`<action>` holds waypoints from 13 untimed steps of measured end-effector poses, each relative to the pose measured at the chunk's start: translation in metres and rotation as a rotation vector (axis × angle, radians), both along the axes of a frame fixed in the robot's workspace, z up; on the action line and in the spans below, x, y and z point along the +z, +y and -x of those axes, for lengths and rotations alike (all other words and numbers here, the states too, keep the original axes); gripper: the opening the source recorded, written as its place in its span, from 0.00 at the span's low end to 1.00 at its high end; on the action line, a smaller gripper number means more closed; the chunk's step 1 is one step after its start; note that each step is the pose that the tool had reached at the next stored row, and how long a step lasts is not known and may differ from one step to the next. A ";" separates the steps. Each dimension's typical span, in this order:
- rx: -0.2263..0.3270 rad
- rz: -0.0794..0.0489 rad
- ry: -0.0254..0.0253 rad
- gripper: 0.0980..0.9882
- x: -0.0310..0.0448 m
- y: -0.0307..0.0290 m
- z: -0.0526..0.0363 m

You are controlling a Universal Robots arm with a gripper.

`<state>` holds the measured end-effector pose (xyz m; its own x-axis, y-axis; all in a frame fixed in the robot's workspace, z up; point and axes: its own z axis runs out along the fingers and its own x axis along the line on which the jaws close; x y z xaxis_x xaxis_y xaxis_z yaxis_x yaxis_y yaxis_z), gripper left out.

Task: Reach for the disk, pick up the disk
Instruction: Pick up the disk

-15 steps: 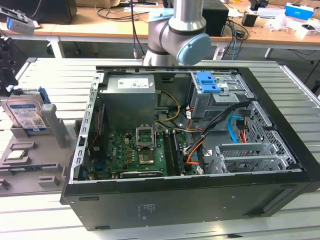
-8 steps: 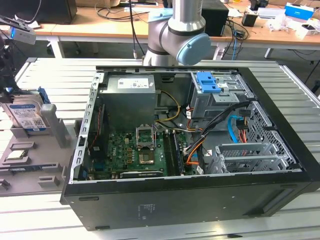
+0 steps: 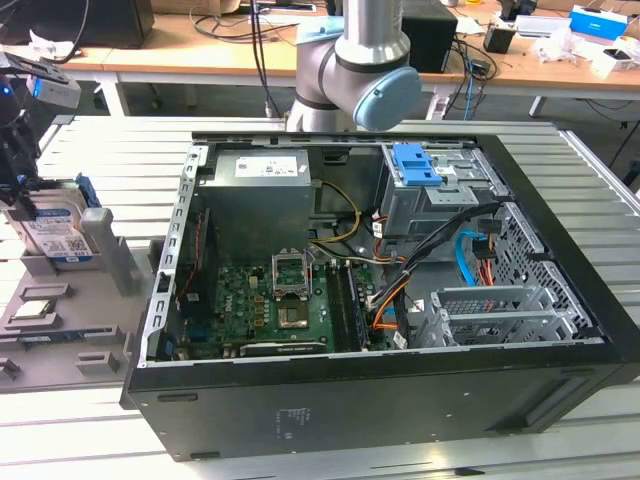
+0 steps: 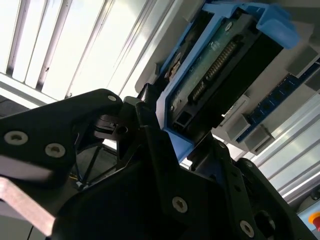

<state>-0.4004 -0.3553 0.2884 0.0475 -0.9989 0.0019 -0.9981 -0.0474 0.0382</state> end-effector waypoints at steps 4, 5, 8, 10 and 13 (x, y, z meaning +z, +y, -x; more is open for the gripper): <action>0.000 0.000 0.0000 0.43 -0.0001 0.0000 0.0000; 0.000 0.000 0.0000 0.43 -0.0001 0.0000 0.0000; 0.000 0.001 0.0000 0.34 -0.0001 0.0000 0.0000; 0.000 0.001 -0.0001 0.30 -0.0001 0.0000 0.0000; 0.000 0.001 -0.0001 0.30 -0.0001 0.0000 0.0000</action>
<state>-0.4004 -0.3553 0.2882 0.0477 -0.9989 0.0030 -0.9981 -0.0476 0.0382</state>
